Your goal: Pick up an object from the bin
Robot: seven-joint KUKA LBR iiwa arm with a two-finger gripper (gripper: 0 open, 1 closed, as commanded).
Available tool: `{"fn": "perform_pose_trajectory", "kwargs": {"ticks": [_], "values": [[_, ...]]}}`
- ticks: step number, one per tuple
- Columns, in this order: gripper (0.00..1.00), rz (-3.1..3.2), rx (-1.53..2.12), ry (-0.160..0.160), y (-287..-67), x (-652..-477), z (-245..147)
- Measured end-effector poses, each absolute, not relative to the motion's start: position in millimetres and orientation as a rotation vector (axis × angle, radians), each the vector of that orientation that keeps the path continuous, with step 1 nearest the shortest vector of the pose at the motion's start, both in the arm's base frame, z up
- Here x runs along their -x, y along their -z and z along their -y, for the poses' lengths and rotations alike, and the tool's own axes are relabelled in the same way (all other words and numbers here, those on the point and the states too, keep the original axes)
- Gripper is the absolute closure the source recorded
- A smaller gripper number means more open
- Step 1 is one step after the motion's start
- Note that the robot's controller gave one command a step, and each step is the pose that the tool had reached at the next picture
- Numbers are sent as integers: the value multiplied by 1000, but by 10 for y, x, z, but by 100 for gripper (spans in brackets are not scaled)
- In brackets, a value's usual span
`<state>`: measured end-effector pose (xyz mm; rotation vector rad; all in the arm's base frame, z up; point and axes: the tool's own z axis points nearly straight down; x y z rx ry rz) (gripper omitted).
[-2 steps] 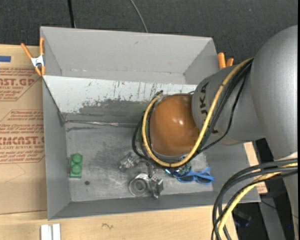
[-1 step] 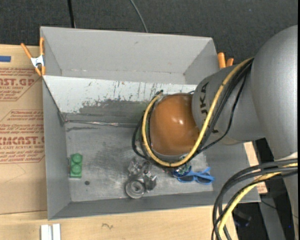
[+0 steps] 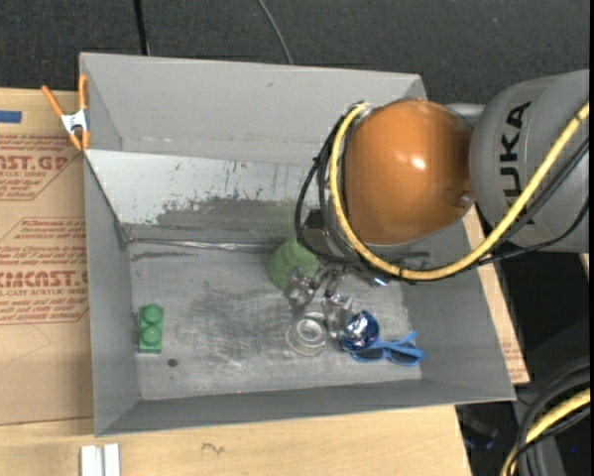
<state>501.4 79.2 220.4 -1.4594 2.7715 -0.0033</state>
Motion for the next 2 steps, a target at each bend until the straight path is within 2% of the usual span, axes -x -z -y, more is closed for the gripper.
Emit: {"fn": "perform_pose_trajectory", "kwargs": {"ticks": [1,2], "values": [[100,-2774,1489,-9,-1311,-4864,-1009],[100,-2592,1765,7,-2392,-5063,-127]]}}
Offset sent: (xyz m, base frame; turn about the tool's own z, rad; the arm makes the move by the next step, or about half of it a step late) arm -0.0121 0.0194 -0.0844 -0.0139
